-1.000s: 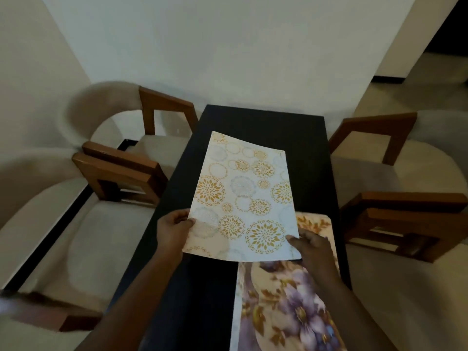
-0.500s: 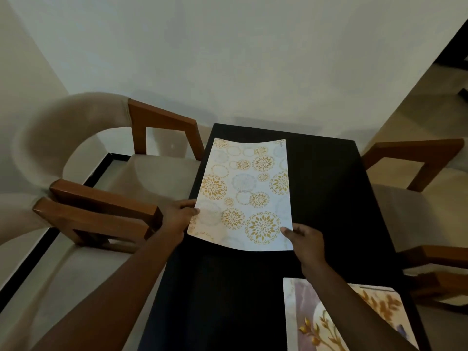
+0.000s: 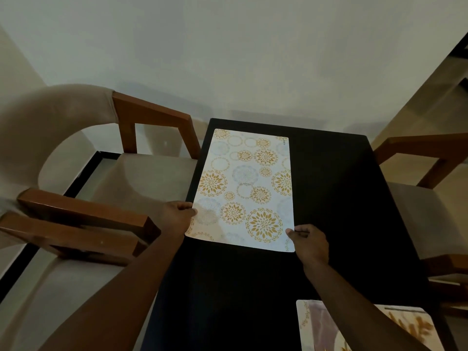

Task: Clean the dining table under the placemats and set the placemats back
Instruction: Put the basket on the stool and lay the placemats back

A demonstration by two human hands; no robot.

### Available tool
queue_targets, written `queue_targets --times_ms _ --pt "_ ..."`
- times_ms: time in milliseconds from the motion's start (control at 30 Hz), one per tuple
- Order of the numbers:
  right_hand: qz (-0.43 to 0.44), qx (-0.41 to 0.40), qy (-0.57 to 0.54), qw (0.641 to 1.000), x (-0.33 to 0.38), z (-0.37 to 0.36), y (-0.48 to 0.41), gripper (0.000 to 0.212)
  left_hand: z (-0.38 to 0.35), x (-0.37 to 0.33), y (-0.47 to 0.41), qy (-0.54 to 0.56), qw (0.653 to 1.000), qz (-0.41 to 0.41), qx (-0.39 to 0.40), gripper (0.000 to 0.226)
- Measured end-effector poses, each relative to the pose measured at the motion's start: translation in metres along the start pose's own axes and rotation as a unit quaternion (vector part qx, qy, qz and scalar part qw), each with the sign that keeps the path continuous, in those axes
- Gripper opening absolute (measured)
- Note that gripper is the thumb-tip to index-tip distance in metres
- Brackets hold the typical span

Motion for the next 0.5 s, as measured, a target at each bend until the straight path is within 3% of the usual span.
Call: queue_targets --times_ms 500 --pt "-0.068 0.005 -0.086 0.994 0.005 -0.007 -0.007 0.022 0.000 -0.011 -0.003 -0.001 1.000 0.016 -0.006 0.011"
Point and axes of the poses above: each hand's wrist, its own y-axis away from the middle knuckle, its own z-axis out of the back of the hand, x = y × z, the point moved 2 cm from there along -y, towards the middle knuckle, and after that the axes turned 6 degrees about -z, right-handed, at the moved point
